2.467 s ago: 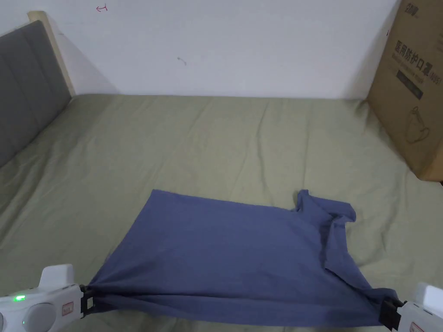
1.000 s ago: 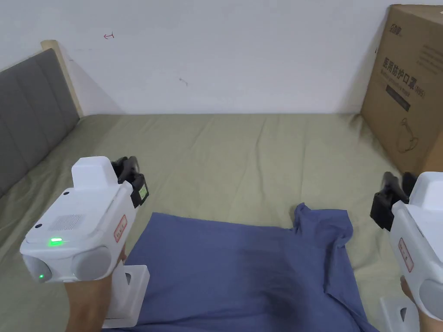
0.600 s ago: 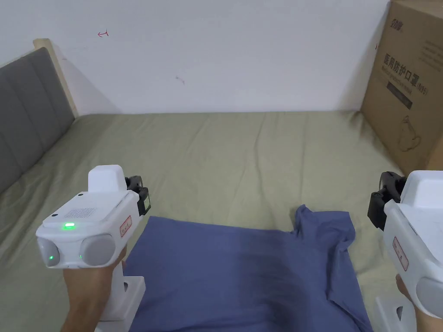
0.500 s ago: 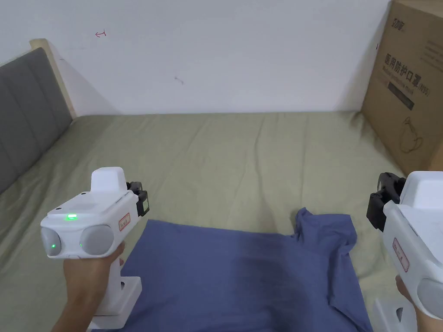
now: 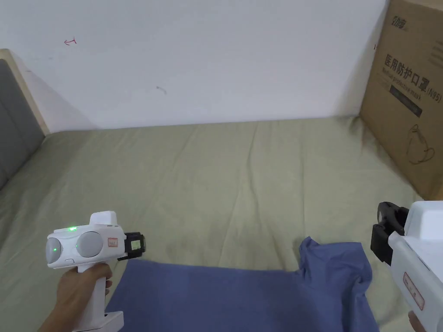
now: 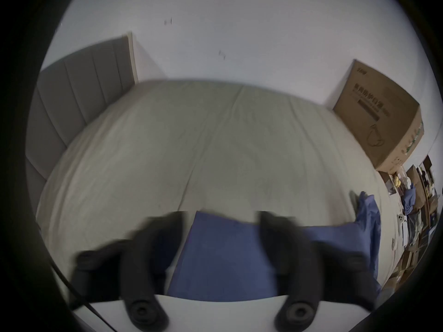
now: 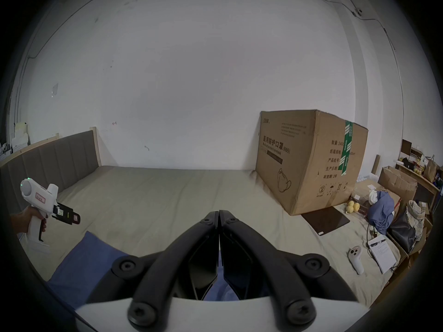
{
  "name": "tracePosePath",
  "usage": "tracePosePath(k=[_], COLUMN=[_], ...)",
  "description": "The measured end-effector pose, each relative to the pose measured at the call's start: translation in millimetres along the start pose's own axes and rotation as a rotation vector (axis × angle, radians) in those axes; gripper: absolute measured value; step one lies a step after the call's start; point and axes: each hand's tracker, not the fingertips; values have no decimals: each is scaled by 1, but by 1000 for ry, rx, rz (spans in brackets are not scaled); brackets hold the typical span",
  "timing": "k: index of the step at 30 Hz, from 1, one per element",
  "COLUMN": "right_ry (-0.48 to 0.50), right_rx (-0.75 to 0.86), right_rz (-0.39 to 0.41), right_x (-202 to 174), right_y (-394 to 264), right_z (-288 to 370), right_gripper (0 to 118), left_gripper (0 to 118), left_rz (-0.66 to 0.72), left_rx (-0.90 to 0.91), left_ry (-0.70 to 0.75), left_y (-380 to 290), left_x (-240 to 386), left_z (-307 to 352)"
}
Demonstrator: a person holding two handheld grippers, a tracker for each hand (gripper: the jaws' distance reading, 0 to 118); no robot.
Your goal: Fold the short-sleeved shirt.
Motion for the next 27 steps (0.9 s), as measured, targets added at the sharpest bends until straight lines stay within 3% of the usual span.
tracePosePath(k=[1,2,8,12,14,16,17,22,23,25,26,27], right_ry=[1,0,-17,-24,-28,-26,-25,-21,-26,-10,-19,-34], right_rx=[-13,-24,-90,-128,-148,-180,-198,-376,-406,-512,-547,-580], right_rz=[-2,-3,18,9,5,2,-5,-35,-31,-45,-66,-64], right_x=[1,-1,1,7,10,15,18,41,45,53,53,54], right_y=[-2,-4,-22,-34,-38,-41,-43,-64,-70,-84,-92,-101], right_z=[-8,-11,-46,-61,-69,-79,-85,-117,-128,-157,-163,-175], right_gripper=[0,0,0,0,0,0,0,5,18,80,99,104], left_gripper=[103,110,104,61,50,13,4,2,2,2,2,2], left_rz=[13,20,-5,-92,-102,-109,-103,-128,-122,-107,-113,-110], left_rx=[-28,-50,-135,-191,-182,-154,-151,-19,8,23,31,71], left_ry=[12,28,72,96,81,91,86,39,24,-3,-8,-32], left_y=[2,2,-6,-21,-27,-24,-23,-18,-15,-12,-11,-9], left_x=[-4,-6,-8,3,9,6,7,24,23,19,18,17], left_z=[-16,-26,-68,-81,-80,-88,-90,-55,-44,-25,-16,-9])
